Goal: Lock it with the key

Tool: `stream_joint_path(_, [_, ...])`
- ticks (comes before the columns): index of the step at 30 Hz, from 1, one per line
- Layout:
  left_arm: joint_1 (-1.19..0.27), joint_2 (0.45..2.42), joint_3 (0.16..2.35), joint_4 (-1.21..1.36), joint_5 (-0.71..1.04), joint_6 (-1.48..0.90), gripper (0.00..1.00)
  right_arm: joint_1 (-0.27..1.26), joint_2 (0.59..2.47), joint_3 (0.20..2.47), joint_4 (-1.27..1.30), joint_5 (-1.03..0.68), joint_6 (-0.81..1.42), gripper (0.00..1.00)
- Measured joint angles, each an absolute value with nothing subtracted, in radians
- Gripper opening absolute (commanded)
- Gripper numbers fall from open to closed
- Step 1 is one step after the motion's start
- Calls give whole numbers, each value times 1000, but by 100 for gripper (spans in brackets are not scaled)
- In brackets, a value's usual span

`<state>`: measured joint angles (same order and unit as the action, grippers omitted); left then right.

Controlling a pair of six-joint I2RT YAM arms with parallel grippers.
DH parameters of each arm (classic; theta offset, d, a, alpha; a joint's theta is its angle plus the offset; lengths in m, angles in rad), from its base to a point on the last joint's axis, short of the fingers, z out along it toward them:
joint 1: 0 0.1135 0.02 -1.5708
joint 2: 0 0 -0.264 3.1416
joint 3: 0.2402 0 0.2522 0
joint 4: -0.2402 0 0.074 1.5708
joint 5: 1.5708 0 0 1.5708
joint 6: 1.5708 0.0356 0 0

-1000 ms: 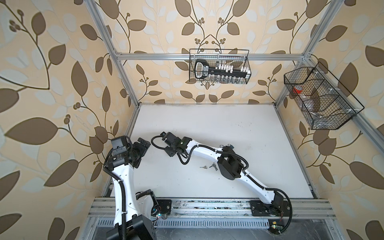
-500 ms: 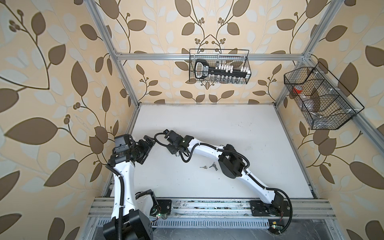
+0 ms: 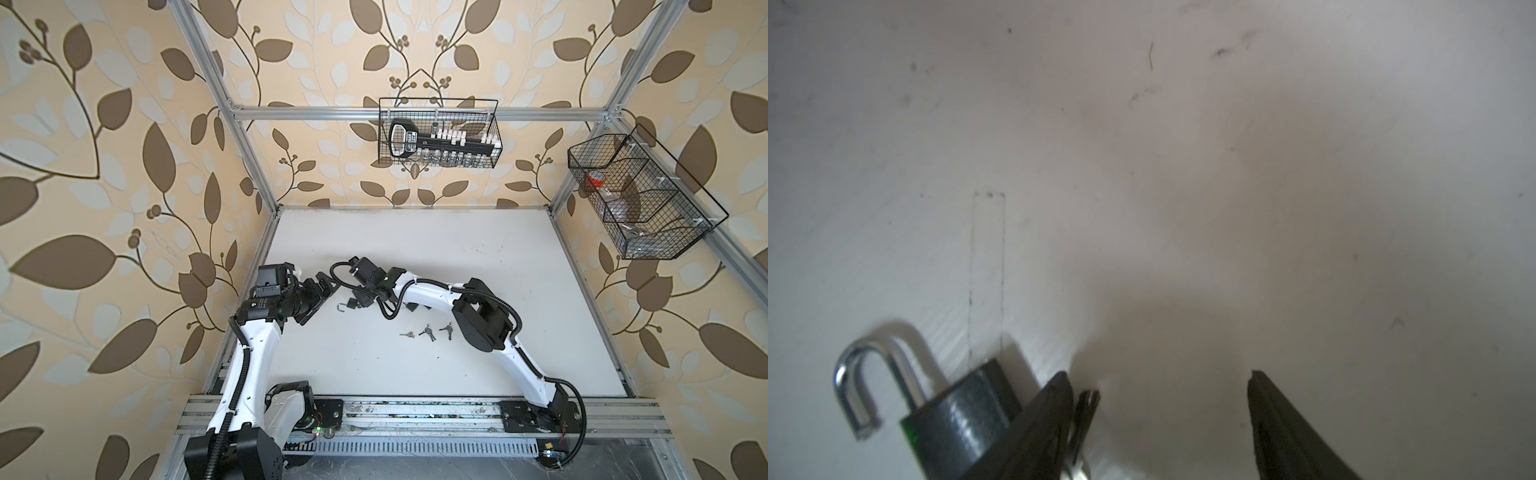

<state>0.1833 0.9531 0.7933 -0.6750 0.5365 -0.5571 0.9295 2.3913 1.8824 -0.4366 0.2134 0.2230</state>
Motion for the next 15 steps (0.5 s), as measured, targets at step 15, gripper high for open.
stream_joint_path(15, [371, 913, 793, -654, 570, -606, 99, 936, 2204, 1616, -334, 159, 186, 70])
